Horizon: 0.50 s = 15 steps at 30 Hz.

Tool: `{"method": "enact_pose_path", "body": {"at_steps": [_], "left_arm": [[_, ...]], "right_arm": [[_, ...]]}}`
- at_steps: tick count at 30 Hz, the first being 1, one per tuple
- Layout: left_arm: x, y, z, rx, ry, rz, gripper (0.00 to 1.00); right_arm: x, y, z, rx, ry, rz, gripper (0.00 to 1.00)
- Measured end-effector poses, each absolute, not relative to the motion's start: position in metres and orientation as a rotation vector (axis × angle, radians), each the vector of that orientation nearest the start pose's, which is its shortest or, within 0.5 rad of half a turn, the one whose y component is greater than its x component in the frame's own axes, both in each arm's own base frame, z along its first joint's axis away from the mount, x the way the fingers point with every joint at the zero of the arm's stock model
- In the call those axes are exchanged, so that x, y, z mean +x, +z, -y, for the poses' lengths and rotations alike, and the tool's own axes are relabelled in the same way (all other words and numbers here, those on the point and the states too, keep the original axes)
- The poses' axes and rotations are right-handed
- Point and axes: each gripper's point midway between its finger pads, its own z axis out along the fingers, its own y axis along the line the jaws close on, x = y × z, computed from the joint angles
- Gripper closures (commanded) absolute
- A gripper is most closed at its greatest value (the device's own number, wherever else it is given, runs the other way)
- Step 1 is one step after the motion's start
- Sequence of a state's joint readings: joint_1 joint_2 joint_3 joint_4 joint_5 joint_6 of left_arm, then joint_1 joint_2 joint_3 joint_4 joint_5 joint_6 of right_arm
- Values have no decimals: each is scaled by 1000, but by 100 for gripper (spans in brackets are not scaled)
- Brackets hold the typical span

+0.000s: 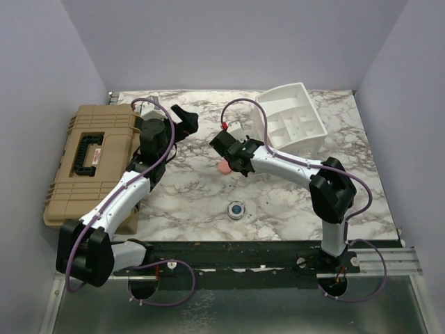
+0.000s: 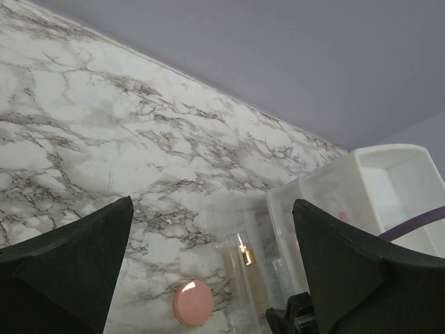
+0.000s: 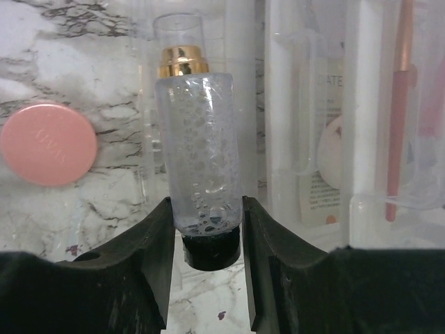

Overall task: Organize the makeup
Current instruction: Place the makeup in the drawer.

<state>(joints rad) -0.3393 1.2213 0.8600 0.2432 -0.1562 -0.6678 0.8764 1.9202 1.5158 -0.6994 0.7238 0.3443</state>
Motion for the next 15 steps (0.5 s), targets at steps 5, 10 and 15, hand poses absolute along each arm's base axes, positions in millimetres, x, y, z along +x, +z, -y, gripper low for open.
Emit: {"method": "enact_pose_path", "body": {"at_steps": [5, 10, 15], "left_arm": [[400, 268, 146, -348, -643, -1695, 1], [398, 265, 154, -306, -674, -1716, 1], [395, 262, 162, -270, -709, -1736, 1]], "right_arm": [[358, 106, -237, -325, -455, -2301, 72], [359, 94, -221, -299, -493, -2326, 69], [358, 91, -220, -297, -497, -2326, 66]]}}
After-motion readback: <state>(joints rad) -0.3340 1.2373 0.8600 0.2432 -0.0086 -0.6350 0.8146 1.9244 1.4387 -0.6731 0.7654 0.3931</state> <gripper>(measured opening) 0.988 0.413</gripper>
